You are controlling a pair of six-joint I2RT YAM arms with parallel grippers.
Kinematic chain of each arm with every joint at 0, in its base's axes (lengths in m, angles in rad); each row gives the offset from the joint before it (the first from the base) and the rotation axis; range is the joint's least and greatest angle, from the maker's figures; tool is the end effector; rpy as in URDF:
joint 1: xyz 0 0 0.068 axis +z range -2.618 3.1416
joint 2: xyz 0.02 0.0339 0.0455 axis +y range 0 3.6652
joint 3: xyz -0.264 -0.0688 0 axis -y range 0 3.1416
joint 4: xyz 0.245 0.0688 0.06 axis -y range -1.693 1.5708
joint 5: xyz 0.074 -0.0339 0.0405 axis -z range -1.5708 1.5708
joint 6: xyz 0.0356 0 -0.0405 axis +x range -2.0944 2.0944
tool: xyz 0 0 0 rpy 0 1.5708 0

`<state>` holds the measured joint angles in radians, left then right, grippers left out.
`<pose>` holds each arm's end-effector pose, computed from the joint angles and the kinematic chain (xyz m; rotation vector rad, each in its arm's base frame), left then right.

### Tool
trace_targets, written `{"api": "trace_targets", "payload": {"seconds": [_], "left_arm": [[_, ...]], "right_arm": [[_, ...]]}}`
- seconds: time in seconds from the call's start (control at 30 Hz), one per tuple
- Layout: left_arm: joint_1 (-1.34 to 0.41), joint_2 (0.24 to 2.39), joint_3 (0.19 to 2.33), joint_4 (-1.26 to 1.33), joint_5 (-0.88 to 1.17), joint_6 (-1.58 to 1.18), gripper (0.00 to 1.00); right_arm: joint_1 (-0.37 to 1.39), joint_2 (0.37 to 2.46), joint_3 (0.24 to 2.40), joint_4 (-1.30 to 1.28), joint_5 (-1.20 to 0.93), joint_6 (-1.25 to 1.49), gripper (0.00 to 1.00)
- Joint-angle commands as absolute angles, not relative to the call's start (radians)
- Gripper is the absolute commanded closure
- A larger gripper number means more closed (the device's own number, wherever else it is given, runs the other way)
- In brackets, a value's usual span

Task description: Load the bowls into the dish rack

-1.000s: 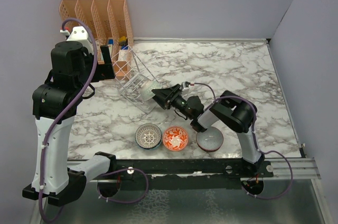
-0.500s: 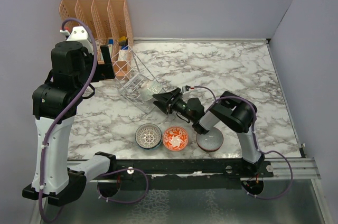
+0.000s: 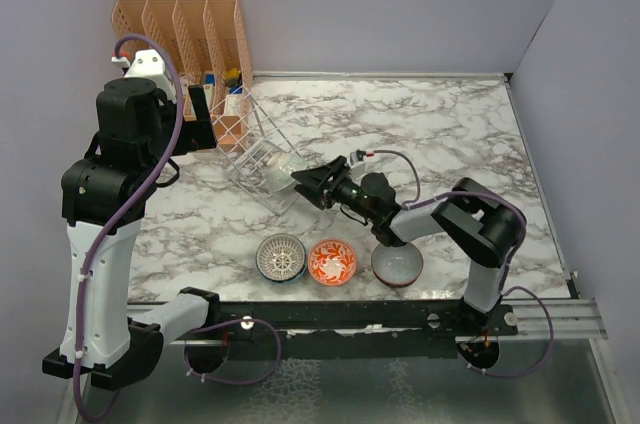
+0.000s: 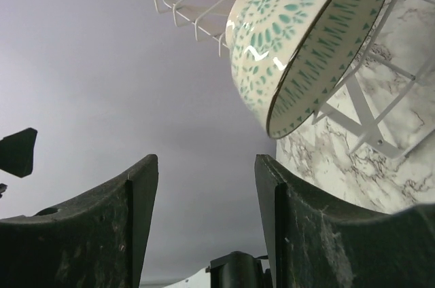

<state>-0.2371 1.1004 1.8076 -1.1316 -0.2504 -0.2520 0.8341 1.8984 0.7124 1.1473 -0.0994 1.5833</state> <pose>0.1444 -0.0258 0.5089 -0.1752 1.9740 -0.0675 0.2405 0.2704 0.1547 0.6425 1.8957 1.8339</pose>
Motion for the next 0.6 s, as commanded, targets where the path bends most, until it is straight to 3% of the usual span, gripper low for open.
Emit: {"api": "trace_targets", "payload": {"seconds": [0.0,0.23,0.4,0.57], "left_arm": [[-0.24,1.086,1.81,-1.127,-0.283,-0.253,0.01],[-0.24,1.076,1.791,-1.127,-0.293,-0.25,0.01],[-0.239,1.068,1.776,-1.129,-0.285,-0.247,0.01],[-0.241,1.064,1.769,-1.126,-0.28,-0.252,0.01]], "right_arm": [[0.83,1.723,0.682,0.833,-0.151,1.447,0.4],[0.83,1.406,0.862,0.0,-0.136,1.01,0.33],[0.877,1.364,1.053,-0.464,-0.128,0.696,0.33],[1.097,1.429,1.19,-0.755,-0.014,0.567,0.33]]}}
